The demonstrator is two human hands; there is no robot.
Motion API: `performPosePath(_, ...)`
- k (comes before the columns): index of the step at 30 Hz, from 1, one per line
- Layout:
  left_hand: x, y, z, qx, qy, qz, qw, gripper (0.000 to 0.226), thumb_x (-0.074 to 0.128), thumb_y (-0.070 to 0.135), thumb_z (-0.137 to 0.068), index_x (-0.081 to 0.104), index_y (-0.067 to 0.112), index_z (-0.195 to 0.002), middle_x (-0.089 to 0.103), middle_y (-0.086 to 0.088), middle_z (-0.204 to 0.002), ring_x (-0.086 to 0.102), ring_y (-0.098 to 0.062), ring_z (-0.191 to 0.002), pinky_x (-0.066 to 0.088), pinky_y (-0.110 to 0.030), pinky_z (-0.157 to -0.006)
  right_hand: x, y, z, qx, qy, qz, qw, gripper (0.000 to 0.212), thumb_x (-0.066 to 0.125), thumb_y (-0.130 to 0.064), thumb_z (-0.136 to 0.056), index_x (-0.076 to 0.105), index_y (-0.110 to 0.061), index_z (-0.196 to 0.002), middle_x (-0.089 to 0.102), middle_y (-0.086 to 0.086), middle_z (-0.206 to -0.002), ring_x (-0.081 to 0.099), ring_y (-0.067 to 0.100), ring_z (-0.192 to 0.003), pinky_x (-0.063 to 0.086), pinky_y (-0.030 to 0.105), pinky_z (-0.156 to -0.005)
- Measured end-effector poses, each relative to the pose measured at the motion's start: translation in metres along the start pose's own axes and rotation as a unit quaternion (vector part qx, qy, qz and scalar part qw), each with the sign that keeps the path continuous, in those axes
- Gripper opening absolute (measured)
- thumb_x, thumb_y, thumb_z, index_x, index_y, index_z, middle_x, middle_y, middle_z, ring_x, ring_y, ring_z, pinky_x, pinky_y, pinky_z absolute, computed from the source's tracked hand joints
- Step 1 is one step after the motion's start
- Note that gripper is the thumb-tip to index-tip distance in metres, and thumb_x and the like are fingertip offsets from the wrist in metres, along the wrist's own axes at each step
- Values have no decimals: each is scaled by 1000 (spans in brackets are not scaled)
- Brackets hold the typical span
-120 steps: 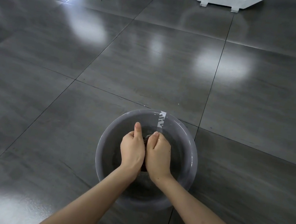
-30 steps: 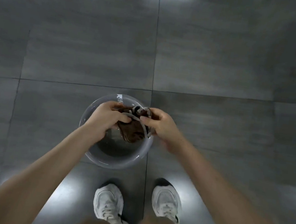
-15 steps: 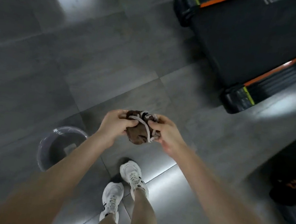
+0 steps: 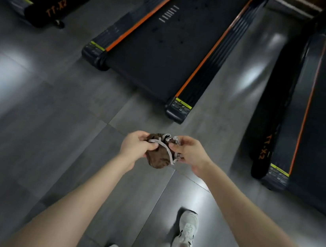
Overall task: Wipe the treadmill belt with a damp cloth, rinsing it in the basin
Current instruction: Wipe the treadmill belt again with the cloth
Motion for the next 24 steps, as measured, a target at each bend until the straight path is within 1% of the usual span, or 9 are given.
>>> performPosePath(3, 59, 32, -12, 9, -2, -33, 999, 27, 68, -1, -81, 63, 1, -108, 66, -12, -99, 64, -26, -91, 54, -31, -67, -68, -16, -11, 1, 17, -7, 1000, 14, 68, -6, -84, 62, -18, -84, 63, 2, -74, 59, 14, -62, 50, 28, -60)
performPosePath(6, 114, 65, -22, 33, 9, -62, 998, 18, 66, 3, -84, 70, 5, -102, 68, -8, -87, 63, -24, -86, 54, -41, -80, -131, -32, -22, 0, 26, -26, 999, 13, 68, -6, -84, 61, -16, -85, 62, 1, -72, 58, 13, -61, 51, 30, -62)
performPosePath(8, 147, 84, -31, 40, 16, -64, 997, 18, 63, 4, -87, 71, 7, -103, 68, -6, -85, 64, -23, -84, 54, -40, -80, -167, -44, -31, -4, 28, -31, 999, 12, 69, -6, -83, 61, -15, -85, 61, 1, -70, 57, 13, -59, 51, 30, -62)
performPosePath(10, 175, 102, -42, 32, 16, -37, 999, 18, 60, 4, -89, 70, 8, -104, 67, -4, -84, 64, -19, -78, 55, -34, -72, -196, -58, -44, 1, 17, -34, 999, 12, 68, -5, -83, 60, -14, -85, 60, 4, -70, 57, 15, -60, 51, 28, -60)
performPosePath(11, 187, 112, -50, 30, 19, -29, 999, 19, 60, 5, -90, 70, 10, -105, 66, -3, -86, 62, -17, -78, 54, -31, -71, -209, -65, -53, 5, 15, -39, 999, 13, 66, -4, -84, 59, -15, -84, 59, 5, -70, 57, 17, -61, 51, 27, -59)
performPosePath(14, 209, 142, -79, 40, 18, -36, 998, 25, 59, 11, -92, 67, 15, -115, 65, 1, -96, 58, -12, -88, 46, -29, -72, -242, -90, -85, 18, 6, -81, 997, 15, 56, 0, -86, 56, -15, -82, 61, 6, -70, 59, 18, -65, 52, 26, -60)
performPosePath(16, 218, 160, -103, 24, -4, -12, 1000, 28, 56, 13, -94, 63, 19, -120, 65, -1, -101, 59, -16, -91, 44, -29, -69, -257, -110, -112, 21, -8, -110, 994, 16, 52, -1, -89, 57, -15, -83, 62, 7, -75, 61, 18, -69, 53, 28, -60)
performPosePath(19, 231, 184, -146, -8, -40, 31, 999, 30, 51, 12, -96, 60, 19, -124, 65, -5, -107, 62, -22, -95, 47, -37, -80, -273, -143, -160, 15, -13, -101, 995, 15, 50, -2, -92, 56, -14, -86, 63, 9, -82, 62, 20, -72, 54, 30, -64)
performPosePath(24, 247, 222, -249, -41, -51, 97, 993, 29, 46, 7, -97, 61, 17, -120, 66, -6, -107, 63, -20, -94, 49, -40, -86, -299, -194, -263, 6, 18, -85, 996, 7, 53, -5, -93, 55, -12, -93, 65, 14, -94, 64, 25, -85, 57, 35, -69)
Point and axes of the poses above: each hand's wrist, its own z-axis away from the middle knuckle, its own x-axis out of the palm, y = z × x, the point moved 7 cm from there along -z, towards the middle knuckle
